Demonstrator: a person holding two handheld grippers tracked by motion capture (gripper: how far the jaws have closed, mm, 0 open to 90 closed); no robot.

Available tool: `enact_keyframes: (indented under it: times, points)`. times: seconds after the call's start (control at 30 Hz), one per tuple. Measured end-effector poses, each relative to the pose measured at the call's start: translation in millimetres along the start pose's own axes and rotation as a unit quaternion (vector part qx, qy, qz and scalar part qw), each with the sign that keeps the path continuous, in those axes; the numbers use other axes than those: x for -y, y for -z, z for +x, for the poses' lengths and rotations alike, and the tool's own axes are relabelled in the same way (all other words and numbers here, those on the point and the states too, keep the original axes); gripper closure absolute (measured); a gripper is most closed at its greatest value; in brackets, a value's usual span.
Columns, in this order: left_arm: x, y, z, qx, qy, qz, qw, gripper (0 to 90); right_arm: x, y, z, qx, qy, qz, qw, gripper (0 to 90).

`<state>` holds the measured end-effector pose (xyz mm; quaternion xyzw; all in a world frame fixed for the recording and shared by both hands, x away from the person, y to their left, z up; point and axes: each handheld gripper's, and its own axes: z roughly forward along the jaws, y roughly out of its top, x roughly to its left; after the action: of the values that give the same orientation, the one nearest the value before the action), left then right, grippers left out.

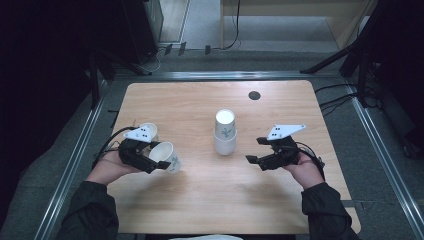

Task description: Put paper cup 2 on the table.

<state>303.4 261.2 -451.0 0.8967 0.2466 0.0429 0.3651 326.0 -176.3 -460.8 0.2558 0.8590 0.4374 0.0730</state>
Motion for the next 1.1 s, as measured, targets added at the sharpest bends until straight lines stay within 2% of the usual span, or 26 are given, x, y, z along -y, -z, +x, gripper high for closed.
enact_keyframes:
  times: [0.17,0.3,0.53,0.7,0.9,1.1]
  points:
    - [7.5,4.3,5.2,-0.002,0.008,0.004,1.0000,24.5,-0.4,-2.1,-1.4,-0.002,0.001,0.000,1.0000,23.1]
    - [16.3,10.4,11.3,-0.010,0.023,0.004,0.9997,24.5,-0.3,-4.9,-1.0,-0.003,0.006,0.007,1.0000,23.0]
    - [28.1,13.6,19.9,-0.026,0.034,0.023,0.9988,24.4,0.6,-5.1,-1.4,-0.003,0.005,0.010,0.9999,23.0]
    - [33.1,13.6,23.3,-0.038,0.035,0.033,0.9981,24.0,0.6,-5.7,-1.2,-0.002,0.006,0.010,0.9999,23.1]
    - [38.8,9.8,27.1,-0.056,0.033,0.060,0.9960,23.3,1.3,-7.5,0.2,-0.003,0.009,0.018,0.9998,23.1]
    - [40.8,7.0,28.8,-0.065,0.031,0.071,0.9949,22.9,1.6,-6.0,0.1,-0.005,0.011,0.012,0.9999,23.0]
